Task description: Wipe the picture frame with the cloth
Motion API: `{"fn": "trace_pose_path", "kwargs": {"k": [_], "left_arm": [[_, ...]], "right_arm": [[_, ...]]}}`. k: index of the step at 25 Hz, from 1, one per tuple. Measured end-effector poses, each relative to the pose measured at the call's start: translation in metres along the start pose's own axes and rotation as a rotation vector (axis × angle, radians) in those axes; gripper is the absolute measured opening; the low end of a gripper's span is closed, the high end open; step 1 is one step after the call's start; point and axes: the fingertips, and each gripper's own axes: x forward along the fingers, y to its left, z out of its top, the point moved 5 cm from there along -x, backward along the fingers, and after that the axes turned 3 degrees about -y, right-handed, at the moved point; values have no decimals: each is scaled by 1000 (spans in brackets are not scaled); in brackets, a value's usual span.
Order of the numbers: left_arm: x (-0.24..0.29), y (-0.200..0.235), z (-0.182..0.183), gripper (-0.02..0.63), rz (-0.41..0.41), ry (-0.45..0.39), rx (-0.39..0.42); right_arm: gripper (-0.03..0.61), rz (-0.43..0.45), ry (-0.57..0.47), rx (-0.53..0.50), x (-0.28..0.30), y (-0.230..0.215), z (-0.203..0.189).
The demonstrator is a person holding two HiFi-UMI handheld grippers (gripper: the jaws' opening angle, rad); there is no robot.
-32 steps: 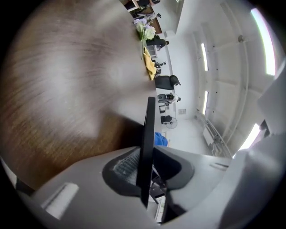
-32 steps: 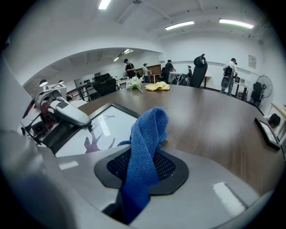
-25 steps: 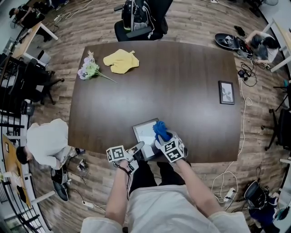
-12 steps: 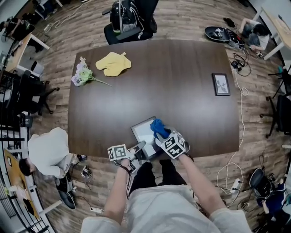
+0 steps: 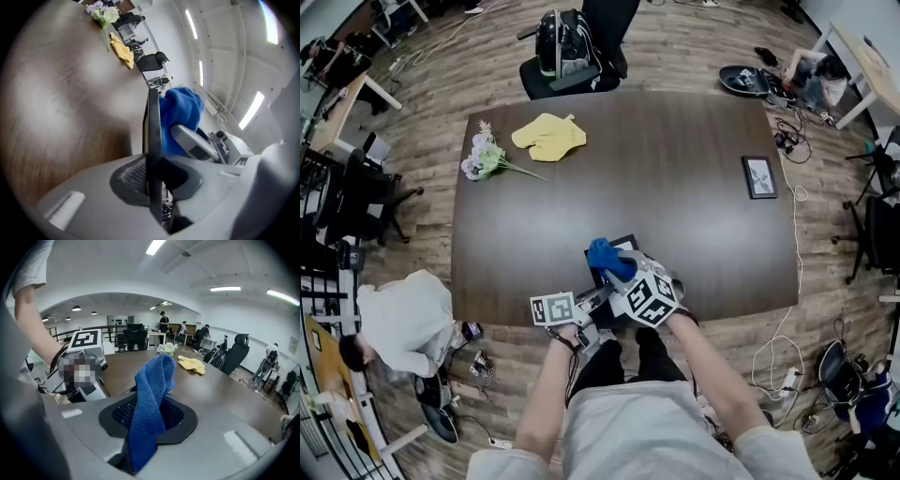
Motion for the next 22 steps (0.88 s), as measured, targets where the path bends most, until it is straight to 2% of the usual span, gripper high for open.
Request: {"fn": "trace_pose_path", "kwargs": {"k": [7, 9, 18, 22], "left_arm": [[-31, -20, 20, 103, -76, -9, 53], [-39, -23, 22, 103, -96, -17, 55], [-64, -18, 40, 103, -141, -22, 78], [-71, -11, 43, 103, -143, -25, 88]], "right_arm": [[91, -158, -22, -99, 15, -7, 52], [91, -177, -21, -117, 16, -10, 64], [89, -112, 38, -236, 38, 26, 89], [89, -56, 63, -259, 38, 44, 80]]}}
